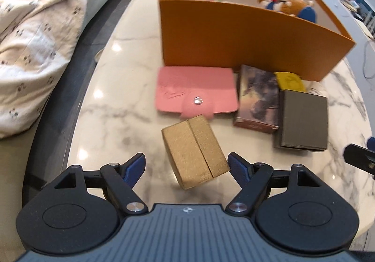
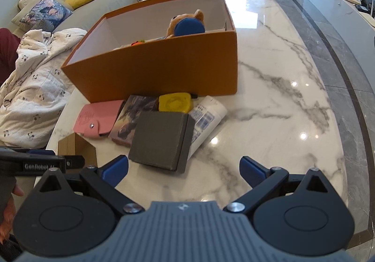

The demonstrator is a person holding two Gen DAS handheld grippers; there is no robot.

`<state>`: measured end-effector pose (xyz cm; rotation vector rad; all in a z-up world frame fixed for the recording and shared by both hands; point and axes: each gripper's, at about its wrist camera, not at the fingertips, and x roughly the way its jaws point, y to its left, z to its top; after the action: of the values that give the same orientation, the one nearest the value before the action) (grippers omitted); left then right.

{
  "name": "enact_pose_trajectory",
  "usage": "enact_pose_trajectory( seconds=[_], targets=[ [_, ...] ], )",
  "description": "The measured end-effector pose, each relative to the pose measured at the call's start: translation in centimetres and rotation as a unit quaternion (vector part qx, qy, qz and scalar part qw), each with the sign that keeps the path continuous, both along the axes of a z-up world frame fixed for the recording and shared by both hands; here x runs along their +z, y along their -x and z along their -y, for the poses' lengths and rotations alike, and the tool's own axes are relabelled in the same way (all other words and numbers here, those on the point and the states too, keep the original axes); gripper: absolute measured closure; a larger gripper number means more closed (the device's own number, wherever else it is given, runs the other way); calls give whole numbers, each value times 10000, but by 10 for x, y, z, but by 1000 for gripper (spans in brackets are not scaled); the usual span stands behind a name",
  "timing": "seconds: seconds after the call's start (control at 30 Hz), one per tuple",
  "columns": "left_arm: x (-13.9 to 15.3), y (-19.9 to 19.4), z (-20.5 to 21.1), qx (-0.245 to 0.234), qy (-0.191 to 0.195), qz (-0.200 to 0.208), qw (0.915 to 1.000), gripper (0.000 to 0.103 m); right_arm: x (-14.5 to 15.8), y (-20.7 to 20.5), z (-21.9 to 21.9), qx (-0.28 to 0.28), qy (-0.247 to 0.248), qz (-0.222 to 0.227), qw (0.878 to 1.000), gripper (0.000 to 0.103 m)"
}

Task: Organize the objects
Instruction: 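Grasp the tan cardboard box with the left tool while the right tool grasps the dark grey box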

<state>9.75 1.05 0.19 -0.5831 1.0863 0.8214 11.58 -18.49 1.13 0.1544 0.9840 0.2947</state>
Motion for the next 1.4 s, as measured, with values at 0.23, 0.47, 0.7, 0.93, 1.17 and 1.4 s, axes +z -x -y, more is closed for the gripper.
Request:
enact_pose_trajectory(
  seconds=[0.23, 0.47, 0.7, 0.93, 1.17, 1.4],
  targets=[
    [-13, -9, 5, -47, 26, -179, 9998, 13, -13, -13, -5, -381, -374, -238, 9983, 2],
    [-21, -13, -1, -52, 36, -405, 9992, 22, -28, -29, -41, -369, -256, -360, 9983, 2],
    [-25, -14, -2, -42, 160, -418, 9990, 24, -42, -37, -67, -451, 158, -290, 9984, 13],
    [-25, -13, -3, -17, 223, -414, 9989, 24, -45, -37, -58, -505, 329, -370, 9975, 23],
    [-30, -14, -2, -13, 274, -514, 9983, 24, -47, -36, -32, -705, 290, -557, 9955, 23],
    [-31, -11, -3, 9, 314, -472, 9984, 23, -54, -36, -40, -647, 480, -500, 9955, 22]
  ],
)
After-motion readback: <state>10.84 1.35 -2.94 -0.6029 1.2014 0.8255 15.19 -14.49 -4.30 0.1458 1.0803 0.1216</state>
